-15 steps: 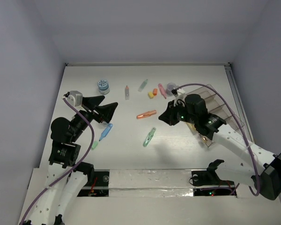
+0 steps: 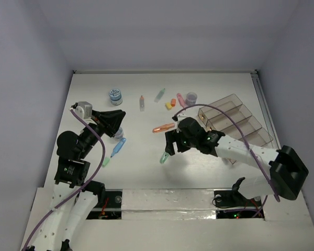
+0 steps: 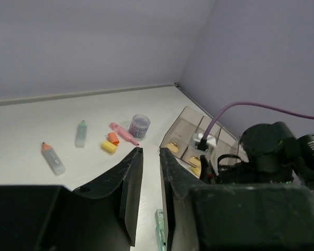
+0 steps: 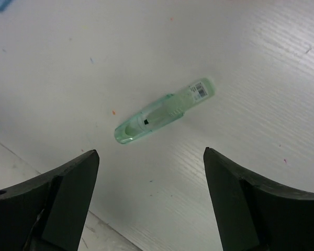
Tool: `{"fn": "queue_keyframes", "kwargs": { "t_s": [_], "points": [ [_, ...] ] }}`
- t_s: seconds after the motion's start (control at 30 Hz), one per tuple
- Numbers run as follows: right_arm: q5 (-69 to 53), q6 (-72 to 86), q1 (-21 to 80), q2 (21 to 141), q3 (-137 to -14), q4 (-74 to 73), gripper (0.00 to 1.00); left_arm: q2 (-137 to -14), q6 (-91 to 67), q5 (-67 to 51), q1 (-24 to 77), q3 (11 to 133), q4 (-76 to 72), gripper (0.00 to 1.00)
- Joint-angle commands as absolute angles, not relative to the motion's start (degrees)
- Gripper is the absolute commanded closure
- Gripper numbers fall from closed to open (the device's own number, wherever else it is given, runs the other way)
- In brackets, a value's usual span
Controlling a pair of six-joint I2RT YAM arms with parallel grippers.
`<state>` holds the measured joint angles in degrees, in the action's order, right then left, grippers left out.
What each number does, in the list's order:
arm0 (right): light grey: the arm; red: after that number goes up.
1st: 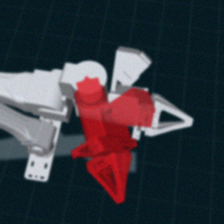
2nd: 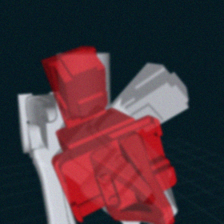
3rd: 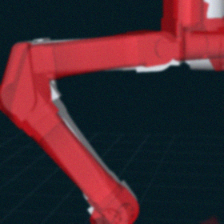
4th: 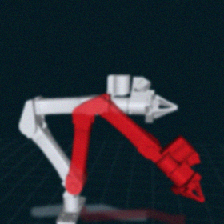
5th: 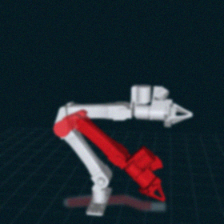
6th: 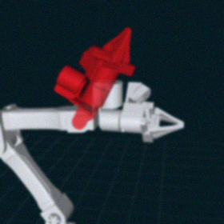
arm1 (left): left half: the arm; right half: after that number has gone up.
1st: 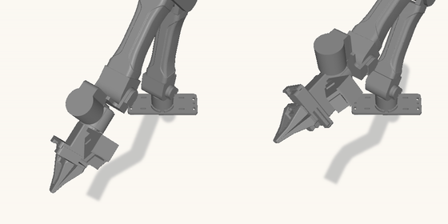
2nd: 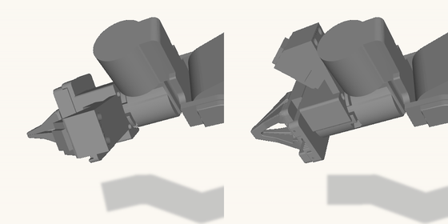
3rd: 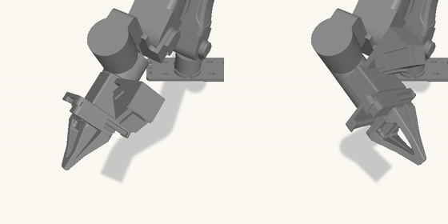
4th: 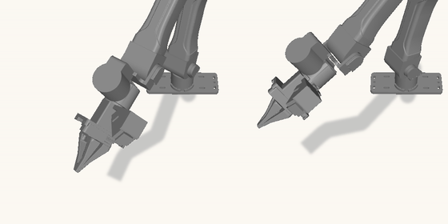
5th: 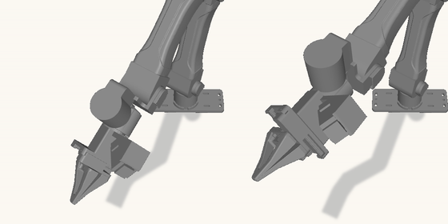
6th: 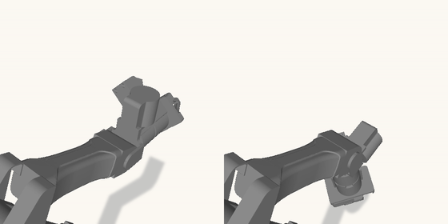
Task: Sort the stationery into containers
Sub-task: Pick up the pen from the center of the board.
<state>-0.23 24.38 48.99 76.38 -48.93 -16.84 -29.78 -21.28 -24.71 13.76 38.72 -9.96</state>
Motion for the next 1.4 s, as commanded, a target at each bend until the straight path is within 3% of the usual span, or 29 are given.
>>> {"fn": "queue_keyframes", "kwargs": {
  "t_s": [0.0,0.57,0.8,0.83,0.93,1.0,1.07,1.13,1.17,1.23,1.37],
  "points": [
    [4.57,26.63,51.15,80.06,-50.62,-18.9,0.13,-29.62,-21.01,-23.64,13.54,39.37,-11.07,0.83],
    [6.15,27.78,55.46,97.64,-57.56,-16.87,0.21,-29.79,-21.18,-23.55,13.54,39.2,-10.99,0.79],
    [11.76,21.72,56.51,102.65,-60.29,-18.1,0.39,-29.97,-21.09,-23.29,13.54,39.11,-10.81,0.79],
    [12.3,20.06,56.51,102.92,-60.64,-19.06,0.48,-29.97,-21.18,-23.29,13.54,39.2,-10.81,0.79],
    [13.71,13.29,56.51,102.83,-60.03,-19.6,0.61,-30.5,-21.44,-22.68,13.54,39.2,-10.55,0.79],
    [12.49,10.73,56.51,101.18,-58.63,-18.99,0.64,-31.28,-21.88,-21.71,13.54,39.29,-9.59,0.79],
    [10.91,9.06,56.51,99.68,-57.84,-16.97,0.55,-32.08,-22.84,-19.7,13.54,39.55,-7.92,0.79],
    [10.02,9.14,56.51,98.27,-56.96,-16.09,0.34,-33.31,-23.81,-17.59,13.54,39.29,-6.42,0.79],
    [9.06,8.88,56.51,97.83,-56.52,-15.65,0.31,-33.66,-25.04,-17.14,13.54,39.03,-5.28,0.79],
    [5.81,8.79,56.51,97.38,-54.77,-14.42,0.29,-34.71,-26.45,-17.4,13.54,37.54,-4.92,0.78],
    [3.87,11.33,56.51,97.56,-53.27,-14.24,0.33,-36.73,-29.88,-18.54,13.54,34.72,-5.01,0.77]
  ]
}}
